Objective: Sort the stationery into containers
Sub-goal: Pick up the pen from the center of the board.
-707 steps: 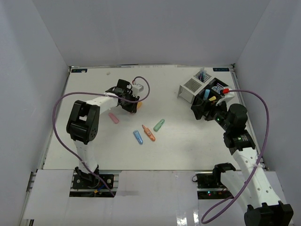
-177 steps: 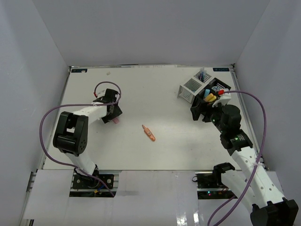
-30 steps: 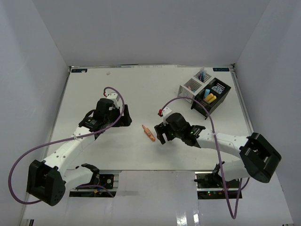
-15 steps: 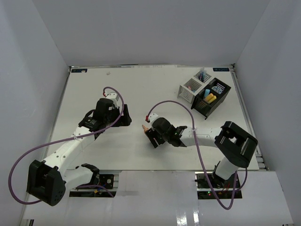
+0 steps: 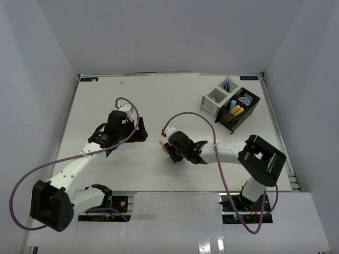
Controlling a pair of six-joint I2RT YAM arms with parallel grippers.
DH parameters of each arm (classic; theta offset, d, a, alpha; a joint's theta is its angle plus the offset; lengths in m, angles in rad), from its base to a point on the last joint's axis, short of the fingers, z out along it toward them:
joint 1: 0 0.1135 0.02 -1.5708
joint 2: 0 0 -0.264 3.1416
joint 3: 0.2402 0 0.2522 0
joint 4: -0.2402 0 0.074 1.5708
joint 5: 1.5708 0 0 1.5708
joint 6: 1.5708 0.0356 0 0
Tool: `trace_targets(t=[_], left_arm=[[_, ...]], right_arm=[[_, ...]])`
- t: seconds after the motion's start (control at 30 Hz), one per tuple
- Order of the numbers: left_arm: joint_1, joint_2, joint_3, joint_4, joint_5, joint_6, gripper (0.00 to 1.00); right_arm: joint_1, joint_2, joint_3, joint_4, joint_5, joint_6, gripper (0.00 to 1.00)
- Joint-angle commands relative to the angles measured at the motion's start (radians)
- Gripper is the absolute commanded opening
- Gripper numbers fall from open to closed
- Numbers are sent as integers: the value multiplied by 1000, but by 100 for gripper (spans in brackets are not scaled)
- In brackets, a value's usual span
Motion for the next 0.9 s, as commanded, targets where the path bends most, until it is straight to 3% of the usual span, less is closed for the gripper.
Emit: trace_targets(t=[0.0, 0.07, 0.33, 0.67, 0.87], left_arm=[[6, -38, -8, 14, -7, -6, 98], [6, -39, -8, 14, -7, -8, 98], [11, -59, -15, 32, 65, -52, 98], [11, -142, -149, 281, 303, -304, 98], [11, -153, -187, 396, 363, -394, 98]], right_arm=[[9, 6, 15, 13, 7, -1, 42], [8, 2, 7, 11, 13, -1, 34], [9, -75, -21, 17, 21, -8, 24], [15, -265, -45, -38, 32, -38, 23], [14, -385, -79, -38, 38, -39, 22]])
